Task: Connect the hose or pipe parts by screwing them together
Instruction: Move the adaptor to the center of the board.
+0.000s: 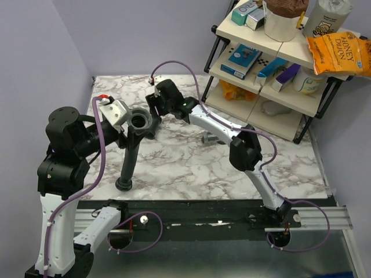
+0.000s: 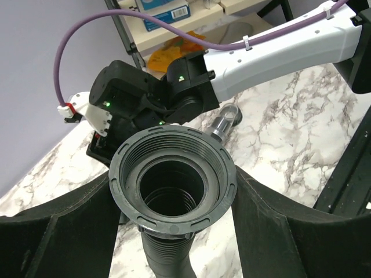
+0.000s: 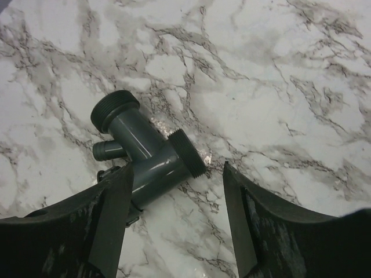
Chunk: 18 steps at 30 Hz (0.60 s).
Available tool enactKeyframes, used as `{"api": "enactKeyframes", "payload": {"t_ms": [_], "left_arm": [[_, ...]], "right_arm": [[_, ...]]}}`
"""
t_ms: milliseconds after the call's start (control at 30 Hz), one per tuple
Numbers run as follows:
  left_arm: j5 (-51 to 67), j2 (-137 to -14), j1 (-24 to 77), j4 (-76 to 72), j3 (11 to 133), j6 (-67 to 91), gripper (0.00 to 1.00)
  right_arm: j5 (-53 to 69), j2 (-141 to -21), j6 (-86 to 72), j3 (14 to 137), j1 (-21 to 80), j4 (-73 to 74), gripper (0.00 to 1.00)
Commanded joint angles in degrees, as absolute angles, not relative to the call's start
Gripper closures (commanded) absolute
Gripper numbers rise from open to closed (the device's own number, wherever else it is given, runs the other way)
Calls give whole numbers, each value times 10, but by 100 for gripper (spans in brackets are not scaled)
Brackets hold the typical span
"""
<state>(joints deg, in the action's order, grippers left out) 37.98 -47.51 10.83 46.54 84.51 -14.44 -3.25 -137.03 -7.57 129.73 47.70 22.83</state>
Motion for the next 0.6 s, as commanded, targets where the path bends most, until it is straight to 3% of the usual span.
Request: {"api": "enactKeyframes", "payload": {"t_ms": [0, 567], "left_arm": [[407, -477, 106, 452, 835, -144, 100], [424, -475, 106, 452, 844, -139, 100]], "right_arm": [[-83, -1410, -109, 1317, 501, 284, 30], [-127, -1488, -118, 1389, 527, 330, 30]]}}
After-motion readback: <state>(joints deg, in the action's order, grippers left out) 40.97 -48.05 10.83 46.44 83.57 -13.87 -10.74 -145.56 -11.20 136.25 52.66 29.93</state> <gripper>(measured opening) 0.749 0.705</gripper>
